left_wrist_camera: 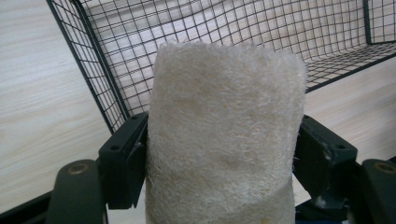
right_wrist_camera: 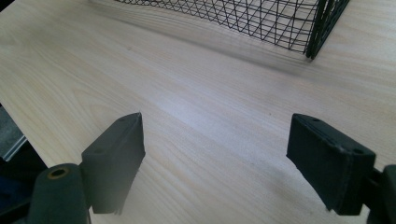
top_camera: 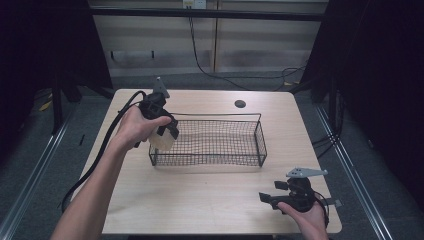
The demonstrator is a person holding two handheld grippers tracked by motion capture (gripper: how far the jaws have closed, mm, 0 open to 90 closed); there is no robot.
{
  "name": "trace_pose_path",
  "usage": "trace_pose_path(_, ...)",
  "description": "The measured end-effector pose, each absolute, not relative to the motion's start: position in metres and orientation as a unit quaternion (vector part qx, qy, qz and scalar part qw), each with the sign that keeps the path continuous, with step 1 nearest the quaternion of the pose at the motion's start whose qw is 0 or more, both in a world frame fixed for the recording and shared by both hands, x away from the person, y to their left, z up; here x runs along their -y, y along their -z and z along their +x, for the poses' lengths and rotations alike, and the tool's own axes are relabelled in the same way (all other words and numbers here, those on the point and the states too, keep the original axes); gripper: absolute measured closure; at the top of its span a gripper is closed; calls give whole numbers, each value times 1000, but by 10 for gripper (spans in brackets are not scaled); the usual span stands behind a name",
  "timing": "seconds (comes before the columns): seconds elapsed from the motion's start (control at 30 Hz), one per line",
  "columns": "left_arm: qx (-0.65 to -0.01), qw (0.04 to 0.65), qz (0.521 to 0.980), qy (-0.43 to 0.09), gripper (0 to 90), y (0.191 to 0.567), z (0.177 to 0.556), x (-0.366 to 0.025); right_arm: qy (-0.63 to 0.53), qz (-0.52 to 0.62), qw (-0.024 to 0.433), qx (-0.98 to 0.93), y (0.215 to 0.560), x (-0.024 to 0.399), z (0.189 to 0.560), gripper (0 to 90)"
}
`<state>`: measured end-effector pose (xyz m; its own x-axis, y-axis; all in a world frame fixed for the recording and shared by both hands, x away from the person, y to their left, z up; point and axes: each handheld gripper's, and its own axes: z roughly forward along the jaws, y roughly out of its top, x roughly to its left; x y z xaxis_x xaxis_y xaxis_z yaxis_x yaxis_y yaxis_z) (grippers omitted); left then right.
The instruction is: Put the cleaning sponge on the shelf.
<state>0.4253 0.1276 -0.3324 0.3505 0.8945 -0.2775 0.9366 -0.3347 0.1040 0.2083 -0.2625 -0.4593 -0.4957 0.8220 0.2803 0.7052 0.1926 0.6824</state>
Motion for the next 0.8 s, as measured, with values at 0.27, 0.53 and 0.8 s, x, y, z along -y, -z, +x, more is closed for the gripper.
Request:
trace_pose_path(0.27, -580, 114, 802, 80, 274, 341, 434, -123, -396, 497, 70, -769, 459, 262, 208, 188)
trace_pose_path(0.53, -597, 113, 791, 80, 274, 351, 438, -120, -395, 498, 69, -769, 459, 262, 208, 188)
trace_pose_path(0.8, -608, 99, 785, 74, 275, 365, 442, -112, -396, 497, 68, -769, 459, 262, 208, 189)
